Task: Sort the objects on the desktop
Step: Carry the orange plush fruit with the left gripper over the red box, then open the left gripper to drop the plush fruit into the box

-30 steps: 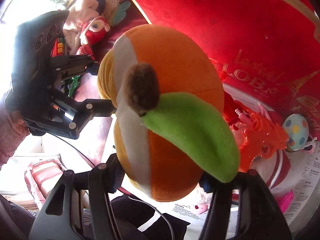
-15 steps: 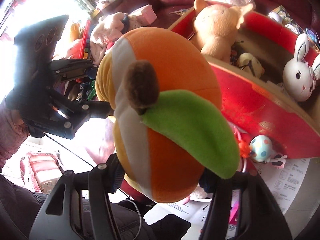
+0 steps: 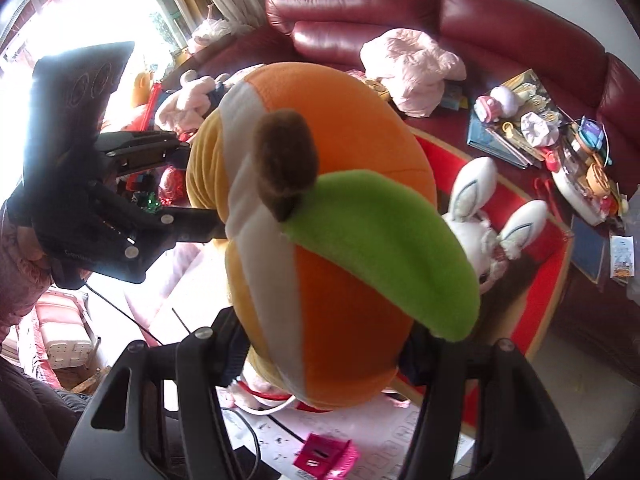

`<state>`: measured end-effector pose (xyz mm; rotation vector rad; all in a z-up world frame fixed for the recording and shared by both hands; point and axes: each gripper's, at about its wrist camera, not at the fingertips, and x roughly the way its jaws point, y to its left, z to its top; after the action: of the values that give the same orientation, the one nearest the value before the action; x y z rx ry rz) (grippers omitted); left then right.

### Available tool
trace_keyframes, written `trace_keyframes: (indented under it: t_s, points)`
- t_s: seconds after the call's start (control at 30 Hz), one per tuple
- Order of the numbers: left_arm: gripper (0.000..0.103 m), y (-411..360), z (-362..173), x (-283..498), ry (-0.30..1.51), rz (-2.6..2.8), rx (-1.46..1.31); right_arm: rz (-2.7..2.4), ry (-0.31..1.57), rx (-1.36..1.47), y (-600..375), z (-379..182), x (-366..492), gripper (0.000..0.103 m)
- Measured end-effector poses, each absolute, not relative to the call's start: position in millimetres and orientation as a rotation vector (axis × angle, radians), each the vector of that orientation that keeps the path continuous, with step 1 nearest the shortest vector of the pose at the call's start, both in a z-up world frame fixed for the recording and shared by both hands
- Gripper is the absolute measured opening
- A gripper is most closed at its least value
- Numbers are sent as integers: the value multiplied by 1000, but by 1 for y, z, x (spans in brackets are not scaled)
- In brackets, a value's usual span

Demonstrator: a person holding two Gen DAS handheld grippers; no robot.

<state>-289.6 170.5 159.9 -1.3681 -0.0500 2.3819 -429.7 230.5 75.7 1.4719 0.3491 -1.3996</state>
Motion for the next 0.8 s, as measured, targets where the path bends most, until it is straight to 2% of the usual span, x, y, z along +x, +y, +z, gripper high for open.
trace_keyframes:
  t_s: [0.23,0.37,0.47,0.67,0.8]
  points:
    - [69,218,112,-341,-44,2314,-1525,-1334,502,1492,249,15,-474,63]
    - [70,238,78,-341,-4,2224,-1638,-1254,605,1558,257,-23,-470,76]
    - [81,248,63,-337,57,2192,-1691,-1240,637,1605,268,-41,-464,79]
    - [99,240,61,-331,62,2203,-1712,-1284,539,1628,285,-35,-465,85]
    - [101,237,62,-318,111,2205,-1698,-1304,459,1648,295,-22,-467,90]
